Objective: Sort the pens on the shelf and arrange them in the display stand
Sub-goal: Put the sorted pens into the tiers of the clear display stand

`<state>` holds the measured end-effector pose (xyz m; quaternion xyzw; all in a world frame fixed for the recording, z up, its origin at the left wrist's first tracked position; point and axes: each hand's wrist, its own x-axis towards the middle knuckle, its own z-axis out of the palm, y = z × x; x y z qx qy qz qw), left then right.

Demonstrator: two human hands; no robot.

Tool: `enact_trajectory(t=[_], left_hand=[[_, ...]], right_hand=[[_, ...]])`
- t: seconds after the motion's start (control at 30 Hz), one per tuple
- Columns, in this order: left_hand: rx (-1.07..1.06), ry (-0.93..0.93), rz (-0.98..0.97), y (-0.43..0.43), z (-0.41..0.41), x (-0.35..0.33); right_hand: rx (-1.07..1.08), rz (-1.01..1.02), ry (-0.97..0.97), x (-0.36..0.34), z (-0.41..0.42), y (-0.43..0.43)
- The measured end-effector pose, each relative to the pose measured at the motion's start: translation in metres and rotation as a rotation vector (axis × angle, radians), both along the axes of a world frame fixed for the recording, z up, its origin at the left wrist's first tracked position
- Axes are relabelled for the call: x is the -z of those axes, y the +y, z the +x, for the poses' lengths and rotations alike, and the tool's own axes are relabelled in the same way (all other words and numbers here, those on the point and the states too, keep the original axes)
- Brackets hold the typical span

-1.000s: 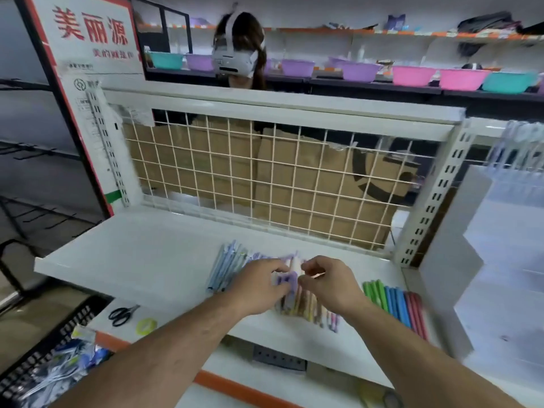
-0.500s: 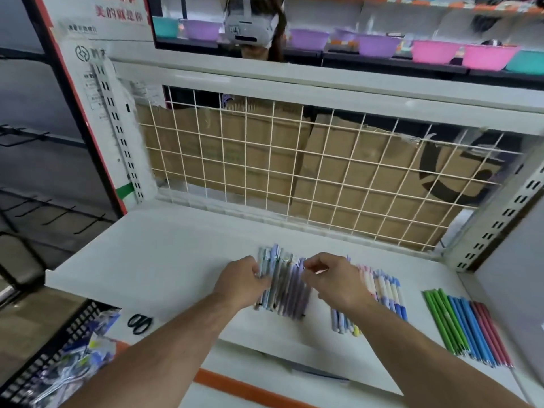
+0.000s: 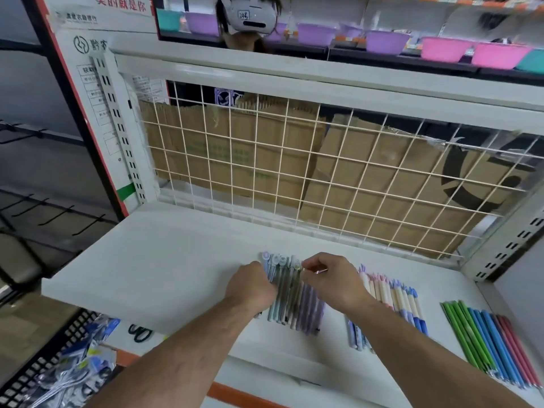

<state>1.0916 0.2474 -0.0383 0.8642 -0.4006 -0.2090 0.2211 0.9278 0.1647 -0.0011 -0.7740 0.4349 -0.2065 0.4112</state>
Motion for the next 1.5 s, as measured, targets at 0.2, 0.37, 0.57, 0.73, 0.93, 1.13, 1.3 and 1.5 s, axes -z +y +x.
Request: enact_trajectory(t=[0.2,0.37,0.57,0.73,0.93,1.13,1.3,1.5], left_hand=[[0.008,-0.047,0.042,-0.005,0.003,0.001],[0.010,-0.079,0.078,-0.007,0.002,0.001],[-0.004,0.022,0.089,-0.004,0.003,-0.005],[-0.070,0.157,-0.013,-0.002,-0.003,-0.013],[-0.033,0.200,-0.167,-0.002,-0.040,-0.032],[-0.016,0.092,-0.137,-0.006,-0.064,-0.036],[-0.070,0.164,-0.192,-0.013,-0.098,-0.044],[-0.023,0.264,-0.305,-0.027,-0.190,-0.066]], right_hand=[[-0.011,0.020,-0.021,0.003,-0.001,-0.005],[-0.009,0.051,-0.021,0.005,-0.007,-0.005],[0.002,0.047,-0.012,0.001,-0.020,-0.001],[0.021,0.047,-0.019,-0.008,-0.038,0.004],[0.028,0.014,-0.028,-0.013,-0.064,0.015],[0.051,0.005,-0.055,-0.016,-0.097,0.016],[0.039,0.013,-0.077,-0.022,-0.139,0.009],[0.025,0.011,-0.098,-0.039,-0.205,-0.002]])
